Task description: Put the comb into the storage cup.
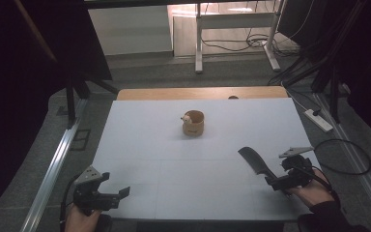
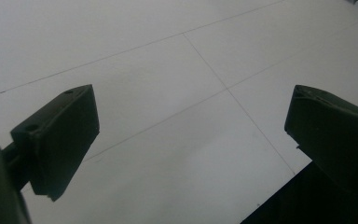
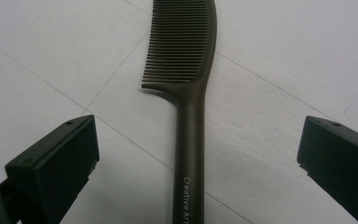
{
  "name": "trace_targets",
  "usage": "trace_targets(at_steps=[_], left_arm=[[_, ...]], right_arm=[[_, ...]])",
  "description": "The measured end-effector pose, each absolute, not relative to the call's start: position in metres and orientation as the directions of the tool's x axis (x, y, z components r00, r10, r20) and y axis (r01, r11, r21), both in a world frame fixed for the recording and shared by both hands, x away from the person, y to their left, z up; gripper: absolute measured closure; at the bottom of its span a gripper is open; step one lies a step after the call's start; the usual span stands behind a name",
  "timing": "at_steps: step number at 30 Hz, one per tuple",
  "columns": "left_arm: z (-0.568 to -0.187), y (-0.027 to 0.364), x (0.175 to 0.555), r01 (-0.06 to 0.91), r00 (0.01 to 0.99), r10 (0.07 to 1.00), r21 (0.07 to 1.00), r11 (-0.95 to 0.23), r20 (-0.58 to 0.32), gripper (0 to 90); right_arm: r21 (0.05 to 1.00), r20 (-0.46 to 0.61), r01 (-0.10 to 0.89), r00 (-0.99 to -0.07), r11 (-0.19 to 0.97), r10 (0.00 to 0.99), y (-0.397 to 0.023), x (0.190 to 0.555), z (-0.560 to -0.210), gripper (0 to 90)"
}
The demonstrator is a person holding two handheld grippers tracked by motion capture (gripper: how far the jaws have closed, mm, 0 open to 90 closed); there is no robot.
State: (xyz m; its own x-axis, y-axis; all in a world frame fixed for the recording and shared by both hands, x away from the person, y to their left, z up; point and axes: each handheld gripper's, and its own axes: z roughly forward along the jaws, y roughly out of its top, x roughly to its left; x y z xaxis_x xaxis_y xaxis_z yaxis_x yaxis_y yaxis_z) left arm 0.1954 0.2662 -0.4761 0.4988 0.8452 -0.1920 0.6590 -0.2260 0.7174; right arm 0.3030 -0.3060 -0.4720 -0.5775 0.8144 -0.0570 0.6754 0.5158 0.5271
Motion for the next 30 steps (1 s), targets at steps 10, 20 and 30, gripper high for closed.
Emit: trace_targets(at_steps=[10,20,30], left_arm=[[-0.476,0.266,0.196,0.66,0.499,0.846,0.716,-0.227,-0.191,3.9],[-0.476,0.266,0.196,0.661,0.499,0.845,0.715,-0.229,-0.19,4.0],[-0.476,0.265,0.196,0.661,0.5,0.845,0.714,-0.231,-0.189,4.0]], right_arm=[[0.5,-0.057,0.686,-0.583,0.529,0.81,-0.308,0.308,-0.482,0.0],[0.457,-0.051,0.703,-0.591,0.545,0.805,-0.307,0.313,-0.495,0.0],[0.385,-0.077,0.713,-0.608,0.586,0.79,-0.305,0.316,-0.508,0.0]])
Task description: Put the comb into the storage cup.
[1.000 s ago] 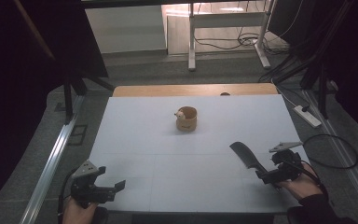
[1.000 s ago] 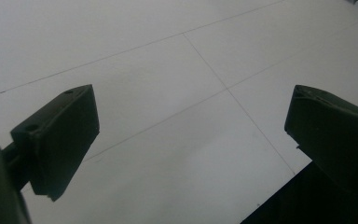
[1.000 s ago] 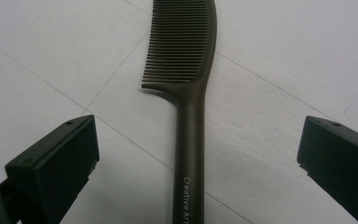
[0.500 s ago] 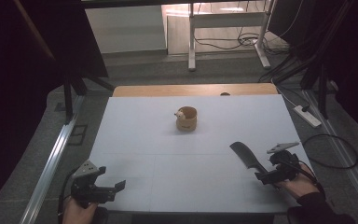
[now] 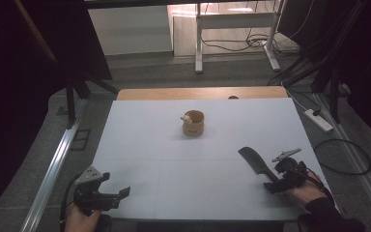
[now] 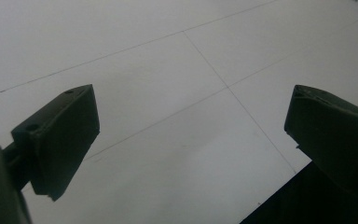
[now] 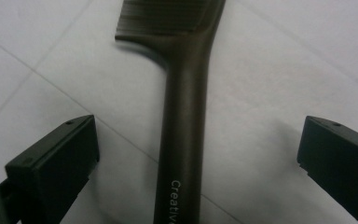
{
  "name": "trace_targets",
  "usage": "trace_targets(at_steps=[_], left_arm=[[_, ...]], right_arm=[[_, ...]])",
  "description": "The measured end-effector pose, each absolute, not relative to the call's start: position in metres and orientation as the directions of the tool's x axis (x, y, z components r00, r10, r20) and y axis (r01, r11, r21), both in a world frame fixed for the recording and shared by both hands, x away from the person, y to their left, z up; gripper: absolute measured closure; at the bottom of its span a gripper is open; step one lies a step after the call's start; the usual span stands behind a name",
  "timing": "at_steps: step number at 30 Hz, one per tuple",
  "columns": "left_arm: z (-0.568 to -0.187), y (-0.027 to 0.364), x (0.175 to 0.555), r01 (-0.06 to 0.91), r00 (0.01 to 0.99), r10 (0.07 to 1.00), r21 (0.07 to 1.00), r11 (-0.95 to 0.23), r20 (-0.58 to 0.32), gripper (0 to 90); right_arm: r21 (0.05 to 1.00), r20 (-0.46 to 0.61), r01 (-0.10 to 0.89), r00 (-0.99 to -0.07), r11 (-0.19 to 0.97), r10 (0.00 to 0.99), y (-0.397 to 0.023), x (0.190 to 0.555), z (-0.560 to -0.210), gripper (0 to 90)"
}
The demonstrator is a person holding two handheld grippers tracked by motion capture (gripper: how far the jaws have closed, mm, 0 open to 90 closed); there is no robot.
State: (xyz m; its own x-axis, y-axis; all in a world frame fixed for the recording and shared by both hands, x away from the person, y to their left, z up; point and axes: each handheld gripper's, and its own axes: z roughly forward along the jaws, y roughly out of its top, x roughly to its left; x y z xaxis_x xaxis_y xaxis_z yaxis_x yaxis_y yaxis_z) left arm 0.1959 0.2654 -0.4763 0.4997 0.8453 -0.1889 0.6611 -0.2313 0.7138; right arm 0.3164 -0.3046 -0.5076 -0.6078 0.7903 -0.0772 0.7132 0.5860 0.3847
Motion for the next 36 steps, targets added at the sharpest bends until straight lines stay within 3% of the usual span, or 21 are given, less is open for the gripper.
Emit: trace_targets(at_steps=[13,17,29,36], left_arm=[[-0.476,0.265,0.196,0.663,0.499,0.847,0.71,-0.237,-0.184,4.1],[-0.476,0.265,0.196,0.664,0.499,0.847,0.709,-0.238,-0.184,4.2],[-0.476,0.265,0.196,0.666,0.499,0.847,0.707,-0.238,-0.185,4.3],[-0.476,0.265,0.196,0.666,0.499,0.847,0.707,-0.239,-0.185,4.3]], right_arm=[[0.366,-0.053,0.734,-0.597,0.572,0.8,-0.305,0.319,-0.508,0.9],[0.351,-0.05,0.726,-0.616,0.591,0.786,-0.302,0.318,-0.503,13.6],[0.348,-0.036,0.733,-0.612,0.584,0.79,-0.299,0.319,-0.492,69.9],[0.344,-0.021,0.743,-0.606,0.575,0.795,-0.3,0.321,-0.491,72.2]])
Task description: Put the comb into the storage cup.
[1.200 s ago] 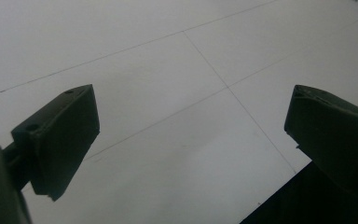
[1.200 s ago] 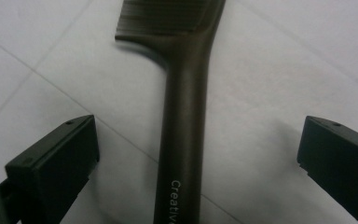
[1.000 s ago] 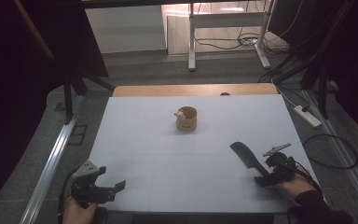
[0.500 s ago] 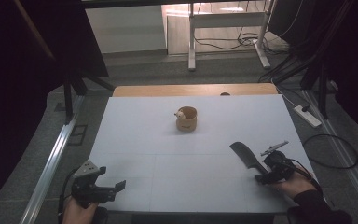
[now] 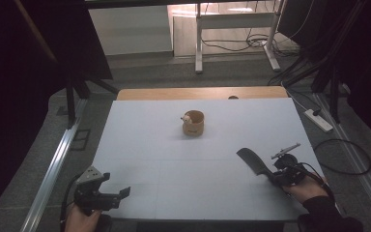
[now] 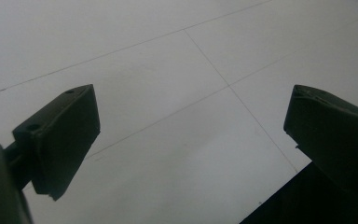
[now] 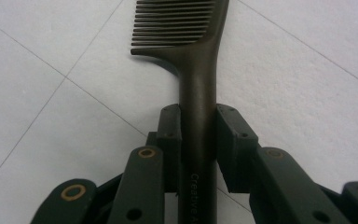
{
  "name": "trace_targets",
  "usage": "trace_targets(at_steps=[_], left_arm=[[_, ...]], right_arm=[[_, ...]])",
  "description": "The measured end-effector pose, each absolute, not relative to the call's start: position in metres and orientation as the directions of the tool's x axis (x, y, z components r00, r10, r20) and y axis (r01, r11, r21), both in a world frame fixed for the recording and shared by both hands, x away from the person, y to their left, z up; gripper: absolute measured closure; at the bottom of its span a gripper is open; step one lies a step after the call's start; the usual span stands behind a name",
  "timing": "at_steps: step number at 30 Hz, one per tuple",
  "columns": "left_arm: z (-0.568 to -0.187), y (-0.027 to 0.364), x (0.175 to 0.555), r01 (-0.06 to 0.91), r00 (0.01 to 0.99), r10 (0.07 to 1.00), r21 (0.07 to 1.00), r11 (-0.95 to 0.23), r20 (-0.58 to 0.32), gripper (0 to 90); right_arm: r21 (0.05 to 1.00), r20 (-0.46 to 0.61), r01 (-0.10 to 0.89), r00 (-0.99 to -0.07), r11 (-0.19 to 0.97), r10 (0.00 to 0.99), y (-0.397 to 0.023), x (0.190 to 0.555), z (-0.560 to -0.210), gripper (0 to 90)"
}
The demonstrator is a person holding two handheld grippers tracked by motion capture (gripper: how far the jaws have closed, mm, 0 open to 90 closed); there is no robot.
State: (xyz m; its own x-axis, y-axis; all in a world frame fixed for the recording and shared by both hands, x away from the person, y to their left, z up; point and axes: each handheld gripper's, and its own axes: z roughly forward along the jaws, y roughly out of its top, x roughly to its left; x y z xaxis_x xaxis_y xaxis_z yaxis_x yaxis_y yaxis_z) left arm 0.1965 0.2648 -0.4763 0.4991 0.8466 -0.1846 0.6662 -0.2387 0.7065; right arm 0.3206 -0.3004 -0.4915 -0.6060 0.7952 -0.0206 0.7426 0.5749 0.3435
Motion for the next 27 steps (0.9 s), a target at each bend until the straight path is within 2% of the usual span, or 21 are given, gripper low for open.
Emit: trace_targets(at_steps=[27], left_arm=[[-0.4752,0.2671,0.1952,0.654,0.51,0.836,0.722,-0.225,-0.201,3.6]], right_arm=[[0.452,-0.007,0.689,-0.633,0.567,0.774,-0.305,0.3134,-0.4825,72.5]])
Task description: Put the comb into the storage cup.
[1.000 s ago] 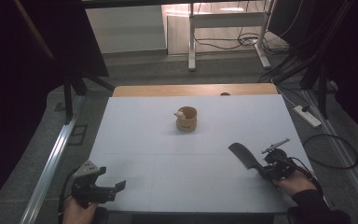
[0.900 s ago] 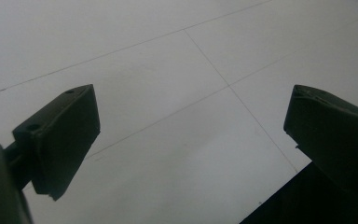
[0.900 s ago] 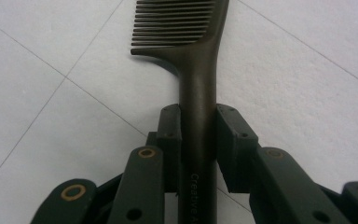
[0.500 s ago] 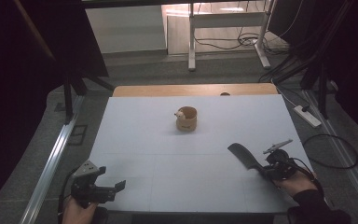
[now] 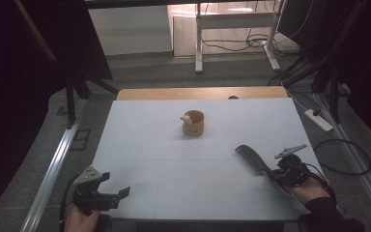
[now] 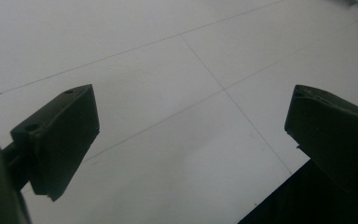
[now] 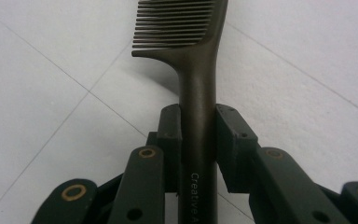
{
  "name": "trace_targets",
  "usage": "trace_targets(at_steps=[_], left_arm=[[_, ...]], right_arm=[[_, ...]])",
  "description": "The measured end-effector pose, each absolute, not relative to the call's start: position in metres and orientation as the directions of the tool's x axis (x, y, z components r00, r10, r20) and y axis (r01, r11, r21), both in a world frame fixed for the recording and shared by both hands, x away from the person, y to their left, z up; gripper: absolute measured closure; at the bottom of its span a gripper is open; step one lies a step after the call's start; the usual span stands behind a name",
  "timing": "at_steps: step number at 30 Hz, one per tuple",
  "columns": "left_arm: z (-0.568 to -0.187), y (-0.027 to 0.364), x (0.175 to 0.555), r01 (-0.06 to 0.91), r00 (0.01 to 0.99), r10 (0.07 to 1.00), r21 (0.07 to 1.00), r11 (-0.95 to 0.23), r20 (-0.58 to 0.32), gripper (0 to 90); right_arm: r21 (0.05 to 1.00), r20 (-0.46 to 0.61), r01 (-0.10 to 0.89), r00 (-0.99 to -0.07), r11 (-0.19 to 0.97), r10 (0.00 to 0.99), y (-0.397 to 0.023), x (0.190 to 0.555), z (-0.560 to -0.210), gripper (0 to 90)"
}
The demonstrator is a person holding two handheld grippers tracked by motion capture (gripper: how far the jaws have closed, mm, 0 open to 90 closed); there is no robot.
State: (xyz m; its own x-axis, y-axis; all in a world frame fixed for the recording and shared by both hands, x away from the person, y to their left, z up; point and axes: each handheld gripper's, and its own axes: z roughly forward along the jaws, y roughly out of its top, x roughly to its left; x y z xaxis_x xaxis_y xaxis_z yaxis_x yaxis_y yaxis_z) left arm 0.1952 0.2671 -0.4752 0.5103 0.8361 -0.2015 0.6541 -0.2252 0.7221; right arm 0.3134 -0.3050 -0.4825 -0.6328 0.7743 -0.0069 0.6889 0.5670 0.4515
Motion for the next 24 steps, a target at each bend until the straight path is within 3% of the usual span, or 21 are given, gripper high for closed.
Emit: trace_targets(at_steps=[6,24], left_arm=[[-0.474,0.264,0.195,0.636,0.545,0.804,0.742,-0.211,-0.239,2.1],[-0.466,0.25,0.204,0.595,0.614,0.753,0.766,-0.245,-0.237,0.0]], right_arm=[[0.487,-0.014,0.663,-0.644,0.568,0.765,-0.304,0.31,-0.478,72.5],[0.587,-0.033,0.575,-0.687,0.57,0.726,-0.299,0.3,-0.464,72.5]])
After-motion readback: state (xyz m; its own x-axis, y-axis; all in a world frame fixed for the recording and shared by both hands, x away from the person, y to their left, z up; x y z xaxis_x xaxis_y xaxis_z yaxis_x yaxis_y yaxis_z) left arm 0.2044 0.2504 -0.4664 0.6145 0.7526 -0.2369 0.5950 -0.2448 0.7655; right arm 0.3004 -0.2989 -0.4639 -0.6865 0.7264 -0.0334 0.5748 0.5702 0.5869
